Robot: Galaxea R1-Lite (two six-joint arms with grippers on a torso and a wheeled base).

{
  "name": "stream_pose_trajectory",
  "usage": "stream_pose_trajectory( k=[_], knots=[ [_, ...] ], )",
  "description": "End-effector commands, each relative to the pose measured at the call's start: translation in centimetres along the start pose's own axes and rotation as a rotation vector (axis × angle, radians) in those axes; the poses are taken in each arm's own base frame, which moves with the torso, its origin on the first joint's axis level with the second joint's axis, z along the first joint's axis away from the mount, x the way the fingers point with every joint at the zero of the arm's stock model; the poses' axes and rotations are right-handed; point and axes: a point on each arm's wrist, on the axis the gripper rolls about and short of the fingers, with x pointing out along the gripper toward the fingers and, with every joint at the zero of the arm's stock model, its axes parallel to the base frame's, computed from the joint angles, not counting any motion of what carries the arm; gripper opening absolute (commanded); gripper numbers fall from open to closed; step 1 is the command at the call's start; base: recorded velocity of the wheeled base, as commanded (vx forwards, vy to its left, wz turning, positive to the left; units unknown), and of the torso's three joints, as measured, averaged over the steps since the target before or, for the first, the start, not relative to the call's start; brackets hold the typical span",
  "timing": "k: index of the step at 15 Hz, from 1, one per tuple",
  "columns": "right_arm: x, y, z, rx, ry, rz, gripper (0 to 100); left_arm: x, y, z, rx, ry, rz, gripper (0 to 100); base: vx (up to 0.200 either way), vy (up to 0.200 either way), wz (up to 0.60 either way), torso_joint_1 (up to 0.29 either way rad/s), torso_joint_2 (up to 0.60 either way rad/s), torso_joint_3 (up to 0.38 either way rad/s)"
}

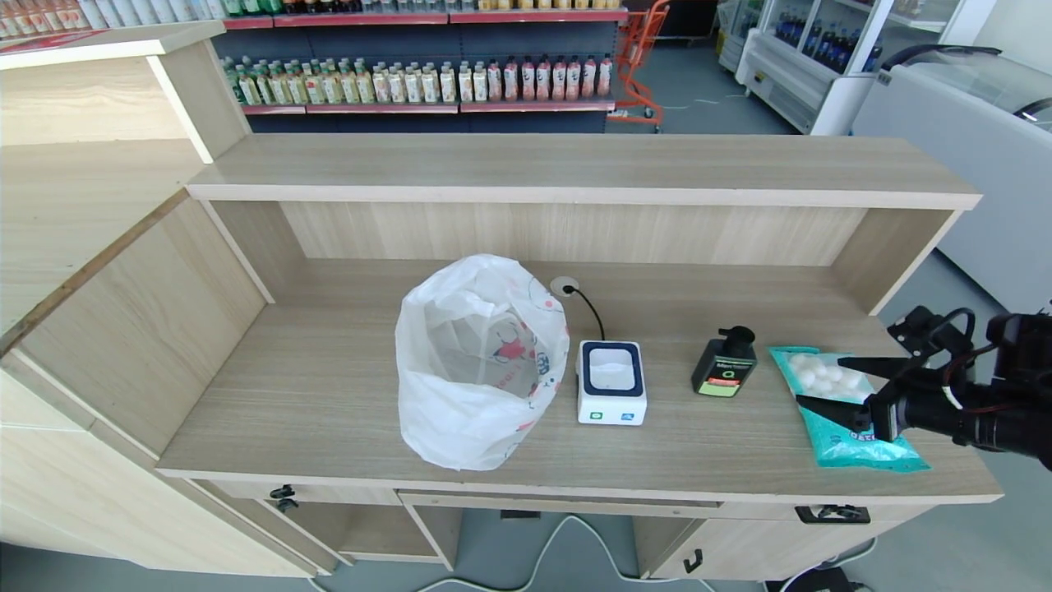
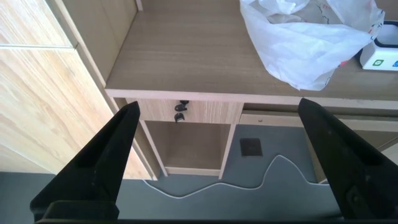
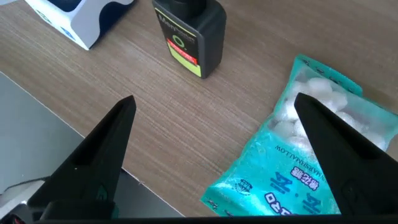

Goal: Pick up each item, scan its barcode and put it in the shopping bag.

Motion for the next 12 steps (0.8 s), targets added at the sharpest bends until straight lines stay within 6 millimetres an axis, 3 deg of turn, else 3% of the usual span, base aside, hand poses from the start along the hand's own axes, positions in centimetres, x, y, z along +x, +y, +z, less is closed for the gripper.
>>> stream_pose_trajectory(
  k=[1,6,12],
  knots=[
    [1.4,-0.2,-0.4,0.001,0.004,0.026,100,0.0,0.0,0.0,0.0,0.0,0.0,100,0.0,0.0,0.0,0.0,0.0,0.0],
    [3.9,-0.4,0.0,-0.018,-0.048,0.125,100,0.0,0.0,0.0,0.001,0.0,0.0,100,0.0,0.0,0.0,0.0,0.0,0.0],
    [5.6,-0.2,-0.1,-0.021,-0.066,0.189,100,0.0,0.0,0.0,0.001,0.0,0.0,100,0.0,0.0,0.0,0.0,0.0,0.0]
  ],
)
